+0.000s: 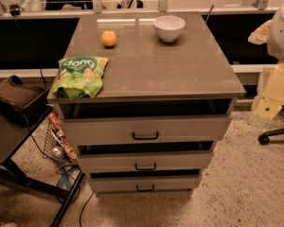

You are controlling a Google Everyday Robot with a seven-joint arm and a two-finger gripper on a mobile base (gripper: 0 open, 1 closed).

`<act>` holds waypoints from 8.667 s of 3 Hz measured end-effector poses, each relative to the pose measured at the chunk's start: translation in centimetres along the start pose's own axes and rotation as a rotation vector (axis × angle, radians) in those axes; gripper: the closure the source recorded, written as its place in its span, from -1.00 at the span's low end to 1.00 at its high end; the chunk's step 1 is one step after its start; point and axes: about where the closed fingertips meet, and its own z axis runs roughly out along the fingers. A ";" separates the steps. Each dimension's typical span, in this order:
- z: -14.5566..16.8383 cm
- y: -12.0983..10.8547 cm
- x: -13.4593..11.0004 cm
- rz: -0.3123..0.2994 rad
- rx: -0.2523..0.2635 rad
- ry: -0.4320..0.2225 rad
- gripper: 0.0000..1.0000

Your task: Move white bowl near green rice chip bag

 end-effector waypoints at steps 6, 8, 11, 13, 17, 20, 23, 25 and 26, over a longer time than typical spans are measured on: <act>1.9 -13.8 -8.2 -0.183 0.335 -0.002 -1.00; 7.7 -23.6 -6.3 -0.173 0.344 0.074 -1.00; 16.6 -34.3 -5.5 -0.129 0.337 0.021 -1.00; 16.9 -35.6 -6.6 -0.148 0.379 -0.010 -1.00; 23.6 -36.8 -11.8 -0.325 0.364 -0.109 -1.00; 25.6 -36.5 -12.8 -0.346 0.334 -0.107 -0.03; 26.8 -36.3 -13.1 -0.349 0.320 -0.107 1.00; 23.1 -36.4 -12.2 -0.351 0.337 -0.013 1.00; 15.6 -35.1 -12.1 -0.396 0.359 0.028 1.00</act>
Offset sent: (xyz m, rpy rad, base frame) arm 0.0341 0.0253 0.0024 0.0019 -0.1438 0.0844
